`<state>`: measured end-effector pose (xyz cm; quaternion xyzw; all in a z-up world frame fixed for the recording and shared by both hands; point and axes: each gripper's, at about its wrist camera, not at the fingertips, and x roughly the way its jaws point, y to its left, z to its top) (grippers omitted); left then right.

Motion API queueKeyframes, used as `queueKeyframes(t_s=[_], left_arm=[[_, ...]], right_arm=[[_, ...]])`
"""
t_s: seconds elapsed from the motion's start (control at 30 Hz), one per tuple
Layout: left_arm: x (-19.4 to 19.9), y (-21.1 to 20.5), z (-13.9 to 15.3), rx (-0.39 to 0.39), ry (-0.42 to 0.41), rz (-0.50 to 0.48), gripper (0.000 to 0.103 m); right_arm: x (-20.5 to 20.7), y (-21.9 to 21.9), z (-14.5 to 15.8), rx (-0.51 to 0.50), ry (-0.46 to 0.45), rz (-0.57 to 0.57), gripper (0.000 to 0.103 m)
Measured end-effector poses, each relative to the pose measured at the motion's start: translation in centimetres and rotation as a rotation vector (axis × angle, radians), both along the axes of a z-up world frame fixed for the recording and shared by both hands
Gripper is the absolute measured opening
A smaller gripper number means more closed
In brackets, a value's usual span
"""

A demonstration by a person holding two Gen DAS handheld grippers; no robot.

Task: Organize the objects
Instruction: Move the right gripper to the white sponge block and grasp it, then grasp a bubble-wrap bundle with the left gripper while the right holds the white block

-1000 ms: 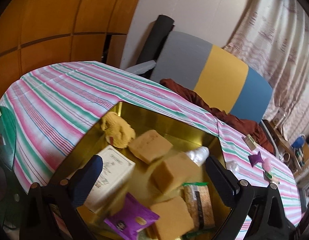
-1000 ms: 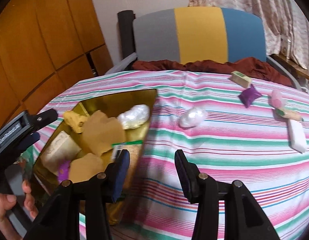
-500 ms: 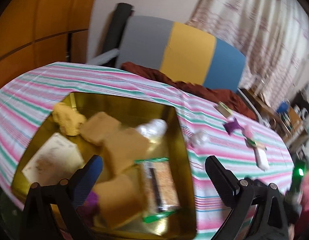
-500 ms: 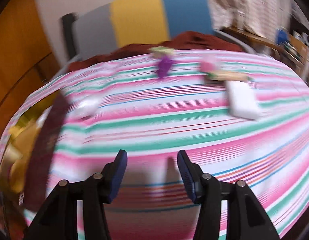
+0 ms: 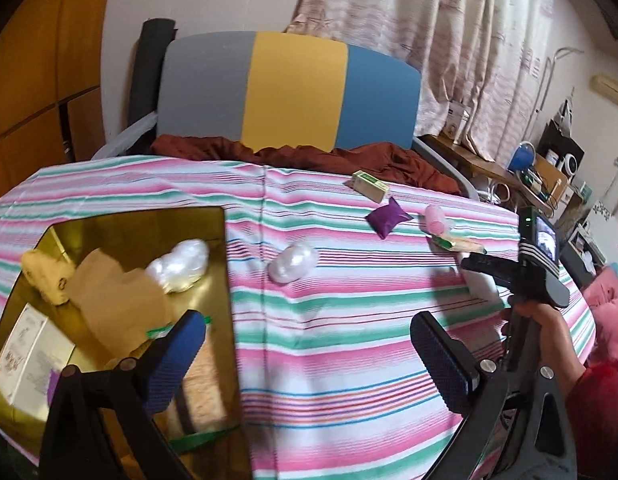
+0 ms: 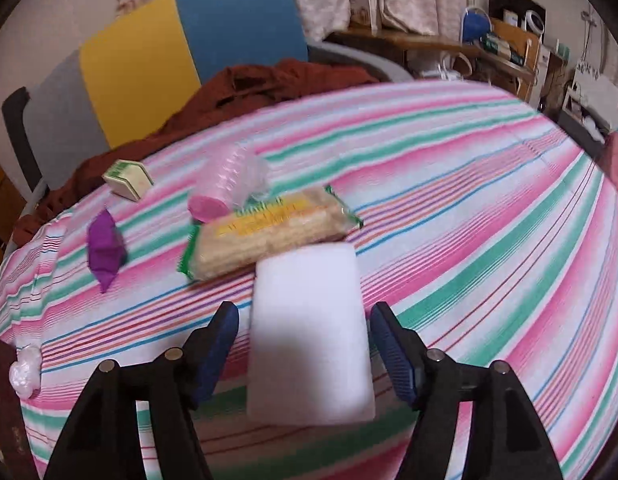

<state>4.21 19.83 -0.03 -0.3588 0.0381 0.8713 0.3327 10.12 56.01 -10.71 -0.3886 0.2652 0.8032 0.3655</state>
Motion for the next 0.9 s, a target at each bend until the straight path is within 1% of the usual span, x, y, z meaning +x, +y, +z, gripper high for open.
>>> queueKeyframes(t_s=[0.03, 0.1, 0.13, 0.17, 0.2, 0.37, 0.53, 0.63, 0.73, 0.83, 0.9], left_arm=[[0.0, 0.4, 0.0, -0.008, 0.001, -0.007, 0.103], [0.0, 1.3, -0.2, -0.018, 0.0, -0.018, 0.103], [-0.1, 1.6, -0.3, -0.02, 0.0, -0.022, 0.103], [-0.2, 2.1, -0.5, -0.029, -0.004, -0.028, 0.103], [-0.4, 2.5, -0.7, -0.039, -0.008, -0.031, 0.103], [-1.4, 4.6, -1.5, -0.078, -0.004, -0.039, 0.103], [-3.2, 6.0, -1.9, -0.1, -0.007, -0.033, 0.103], [-4.9, 6.2, -1.8, -0.084, -0.017, -0.032, 0.103], [-7.0, 6.6, -2.0, -0.096, -0.031, -0.01, 0.103], [-8.6, 7.8, -2.3, -0.133, -0.032, -0.004, 0.103], [-9.1, 8.9, -2.6, -0.151, -0.019, -0.032, 0.103]], right_arm=[[-0.1, 0.1, -0.3, 0.004, -0.003, 0.001, 0.069], [-0.2, -0.6, -0.4, 0.06, -0.006, 0.013, 0.069], [-0.2, -0.9, -0.5, 0.071, -0.004, 0.021, 0.069], [-0.1, -1.1, -0.5, 0.081, -0.001, 0.025, 0.065], [0.0, -1.2, -0.4, 0.088, 0.003, 0.027, 0.058], [0.5, -1.2, -0.4, 0.079, 0.045, 0.028, 0.057], [1.4, -2.7, -0.4, 0.097, 0.05, 0.037, 0.057], [2.2, -4.1, 0.0, 0.132, 0.067, 0.04, 0.057], [2.1, -5.1, 0.5, 0.178, 0.078, 0.05, 0.057], [1.8, -5.8, 0.8, 0.218, 0.075, 0.068, 0.057], [1.7, -5.8, 0.8, 0.219, 0.079, 0.077, 0.057]])
